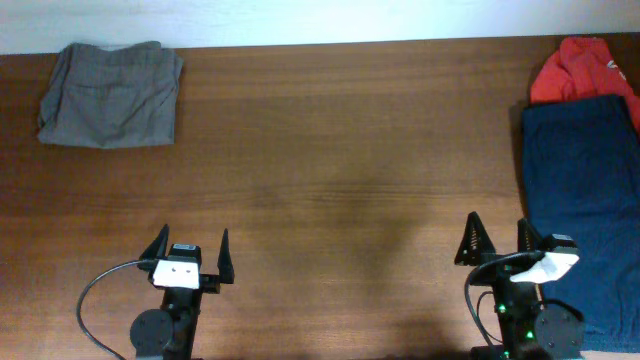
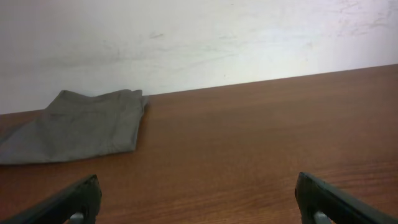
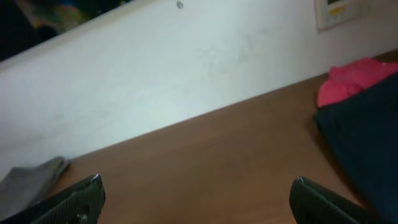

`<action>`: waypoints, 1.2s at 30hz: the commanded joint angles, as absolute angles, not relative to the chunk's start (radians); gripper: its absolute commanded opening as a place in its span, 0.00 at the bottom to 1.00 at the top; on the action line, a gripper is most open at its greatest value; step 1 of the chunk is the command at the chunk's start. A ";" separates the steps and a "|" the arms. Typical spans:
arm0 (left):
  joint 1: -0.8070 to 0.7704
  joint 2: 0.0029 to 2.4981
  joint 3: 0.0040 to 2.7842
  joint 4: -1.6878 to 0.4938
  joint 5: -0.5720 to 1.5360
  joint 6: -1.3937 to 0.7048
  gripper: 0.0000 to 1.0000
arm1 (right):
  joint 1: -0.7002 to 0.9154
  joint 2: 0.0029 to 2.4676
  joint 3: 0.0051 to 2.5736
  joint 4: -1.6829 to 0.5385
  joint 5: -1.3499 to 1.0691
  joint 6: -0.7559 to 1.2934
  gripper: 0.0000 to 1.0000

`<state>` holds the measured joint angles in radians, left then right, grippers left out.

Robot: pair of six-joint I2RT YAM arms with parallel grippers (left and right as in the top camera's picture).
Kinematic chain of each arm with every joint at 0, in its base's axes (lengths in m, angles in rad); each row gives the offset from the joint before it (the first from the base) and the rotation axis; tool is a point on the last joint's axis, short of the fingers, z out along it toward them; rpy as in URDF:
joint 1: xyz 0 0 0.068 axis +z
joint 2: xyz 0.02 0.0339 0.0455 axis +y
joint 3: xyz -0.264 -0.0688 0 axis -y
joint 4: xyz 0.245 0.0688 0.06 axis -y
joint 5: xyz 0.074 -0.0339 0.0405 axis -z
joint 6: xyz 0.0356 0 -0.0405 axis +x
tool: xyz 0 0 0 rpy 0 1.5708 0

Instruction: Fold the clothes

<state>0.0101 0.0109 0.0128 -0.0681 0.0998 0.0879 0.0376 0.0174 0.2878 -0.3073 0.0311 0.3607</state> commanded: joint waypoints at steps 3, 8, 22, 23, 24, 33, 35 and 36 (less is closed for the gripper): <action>0.016 0.005 0.009 -0.073 0.099 0.103 0.99 | 0.044 0.004 0.144 -0.171 0.061 0.213 0.98; 0.016 0.005 0.009 -0.073 0.100 0.103 0.99 | 0.044 0.003 0.009 -0.016 0.083 0.217 0.98; 0.016 0.005 0.009 -0.073 0.100 0.103 0.99 | 0.044 0.003 0.006 -0.078 -0.026 0.033 0.99; 0.016 0.005 0.009 -0.073 0.100 0.103 0.99 | 0.044 0.003 0.006 -0.078 -0.027 0.034 0.98; 0.016 0.005 0.009 -0.073 0.099 0.103 0.99 | 0.044 0.003 0.006 -0.078 -0.026 0.033 0.98; 0.016 0.005 0.009 -0.073 0.099 0.103 0.99 | 0.044 0.004 0.006 -0.078 -0.026 0.033 0.98; 0.016 0.005 0.009 -0.073 0.100 0.103 0.99 | 0.044 0.004 0.006 -0.078 -0.026 0.033 0.98; 0.016 0.005 0.009 -0.073 0.099 0.103 0.99 | 0.045 0.004 0.006 -0.078 -0.026 0.033 0.98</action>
<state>0.0101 0.0109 0.0128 -0.0685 0.0998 0.0879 0.0376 0.0139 0.0101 -0.0719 -0.0063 0.0441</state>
